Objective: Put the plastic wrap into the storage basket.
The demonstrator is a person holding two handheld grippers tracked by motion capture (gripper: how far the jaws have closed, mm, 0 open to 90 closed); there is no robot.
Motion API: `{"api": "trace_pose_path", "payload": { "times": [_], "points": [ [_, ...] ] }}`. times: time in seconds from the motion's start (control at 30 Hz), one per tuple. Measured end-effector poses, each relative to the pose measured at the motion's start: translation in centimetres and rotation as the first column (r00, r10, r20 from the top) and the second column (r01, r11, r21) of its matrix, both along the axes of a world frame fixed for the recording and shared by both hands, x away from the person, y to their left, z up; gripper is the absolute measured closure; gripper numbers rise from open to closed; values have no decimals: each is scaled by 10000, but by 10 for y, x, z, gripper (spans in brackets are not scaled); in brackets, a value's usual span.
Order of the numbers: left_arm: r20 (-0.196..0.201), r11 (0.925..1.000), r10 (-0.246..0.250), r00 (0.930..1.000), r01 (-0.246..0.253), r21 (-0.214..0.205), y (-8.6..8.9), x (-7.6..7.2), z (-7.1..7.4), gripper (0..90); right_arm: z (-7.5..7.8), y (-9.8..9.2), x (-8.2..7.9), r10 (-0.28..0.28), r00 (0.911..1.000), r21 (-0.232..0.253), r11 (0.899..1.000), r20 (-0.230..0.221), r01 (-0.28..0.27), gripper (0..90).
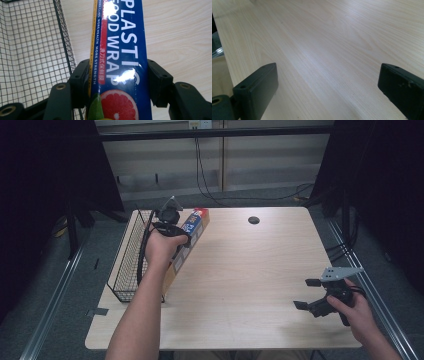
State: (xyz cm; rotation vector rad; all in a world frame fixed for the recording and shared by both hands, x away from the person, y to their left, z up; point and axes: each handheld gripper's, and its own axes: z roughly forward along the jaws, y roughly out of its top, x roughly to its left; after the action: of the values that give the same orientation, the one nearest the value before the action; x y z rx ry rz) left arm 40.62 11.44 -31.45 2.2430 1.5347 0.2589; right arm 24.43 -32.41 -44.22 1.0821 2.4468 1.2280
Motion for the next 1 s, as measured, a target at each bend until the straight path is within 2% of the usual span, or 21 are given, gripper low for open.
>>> {"api": "trace_pose_path", "payload": {
  "times": [0.1, 0.23, 0.37, 0.5, 0.6, 0.67, 1.0],
  "points": [
    [40, 9999, 106, 9999, -106, -48, 2, -1, 0, 440, 0, 0, 0, 29, 10000, 30, 10000, 17, -29, 28],
    [26, 9999, 86, 10000, -86, 101, 6, -1, 2, 440, 0, 0, 0, 15, 10000, 33, 10000, -16, -15, 27],
    [55, 9996, 271, 9996, -271, -19, 11, -1, 3, 440, 0, 1, 0, 28, 10000, -32, 10000, 6, -28, 27],
    [31, 9995, 285, 9996, -285, 122, 15, -1, 3, 440, 0, 1, 0, 30, 10000, -23, 10000, 2, -30, 28],
    [88, 9990, 453, 9989, -452, -17, 18, -1, 4, 440, 0, 1, 0, 6, 10000, -34, 10000, -16, -6, 27],
    [67, 9990, 427, 9991, -428, 125, 20, -1, 6, 440, 0, 1, 0, 29, 10000, -37, 10000, -20, -29, 27],
    [115, 9974, 714, 9974, -716, 127, 30, -3, 8, 440, 0, 2, 0, 110, 9999, -18, 9999, -23, -110, 28]
  ]
}}
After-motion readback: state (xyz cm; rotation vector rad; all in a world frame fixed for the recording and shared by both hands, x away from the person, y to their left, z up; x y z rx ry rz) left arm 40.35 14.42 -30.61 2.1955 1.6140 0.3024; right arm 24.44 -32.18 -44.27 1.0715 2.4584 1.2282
